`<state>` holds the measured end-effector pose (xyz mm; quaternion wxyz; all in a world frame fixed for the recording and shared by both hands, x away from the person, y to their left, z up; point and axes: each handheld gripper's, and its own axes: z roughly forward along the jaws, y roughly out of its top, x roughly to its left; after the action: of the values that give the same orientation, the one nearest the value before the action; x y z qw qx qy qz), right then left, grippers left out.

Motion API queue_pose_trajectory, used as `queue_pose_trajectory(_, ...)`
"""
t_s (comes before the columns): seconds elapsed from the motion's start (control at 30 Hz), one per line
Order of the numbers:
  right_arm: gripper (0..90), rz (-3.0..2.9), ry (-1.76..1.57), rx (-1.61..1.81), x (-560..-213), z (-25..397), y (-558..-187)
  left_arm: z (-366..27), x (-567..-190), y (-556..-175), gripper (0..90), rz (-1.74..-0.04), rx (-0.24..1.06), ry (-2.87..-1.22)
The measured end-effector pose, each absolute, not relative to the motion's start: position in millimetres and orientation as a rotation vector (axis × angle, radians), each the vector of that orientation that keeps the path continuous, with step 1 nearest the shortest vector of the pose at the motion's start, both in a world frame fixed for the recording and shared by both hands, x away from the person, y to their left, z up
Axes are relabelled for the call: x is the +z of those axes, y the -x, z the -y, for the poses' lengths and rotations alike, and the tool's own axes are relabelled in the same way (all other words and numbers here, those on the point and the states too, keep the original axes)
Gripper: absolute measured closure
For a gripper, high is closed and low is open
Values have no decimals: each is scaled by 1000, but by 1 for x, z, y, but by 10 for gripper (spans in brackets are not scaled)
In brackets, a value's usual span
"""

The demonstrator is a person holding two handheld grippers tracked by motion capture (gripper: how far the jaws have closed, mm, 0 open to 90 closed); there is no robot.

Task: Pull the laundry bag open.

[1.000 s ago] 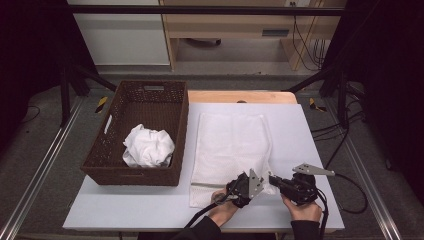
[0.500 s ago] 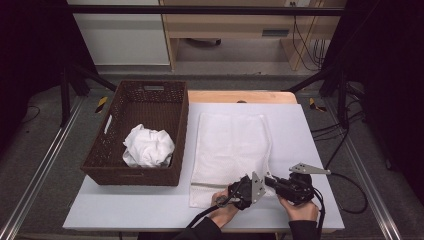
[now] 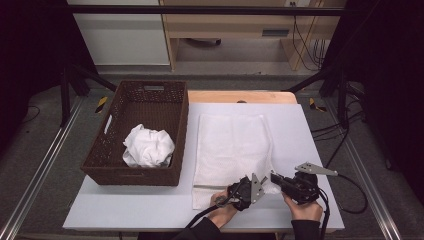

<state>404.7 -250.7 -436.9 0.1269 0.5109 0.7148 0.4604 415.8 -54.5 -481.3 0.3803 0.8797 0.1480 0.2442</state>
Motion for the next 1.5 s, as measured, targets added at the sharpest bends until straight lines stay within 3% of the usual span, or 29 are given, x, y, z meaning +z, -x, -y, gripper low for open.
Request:
queue_pose_trajectory(0.83, 882, -2041, -1403, 1325, -429, 246, -405, 10, -477, -415, 858, -432, 606, -2259)
queue_pose_trajectory(1.5, 882, -2018, -1396, 1318, -427, 250, -404, -61, -468, -411, 857, -510, 648, -2334)
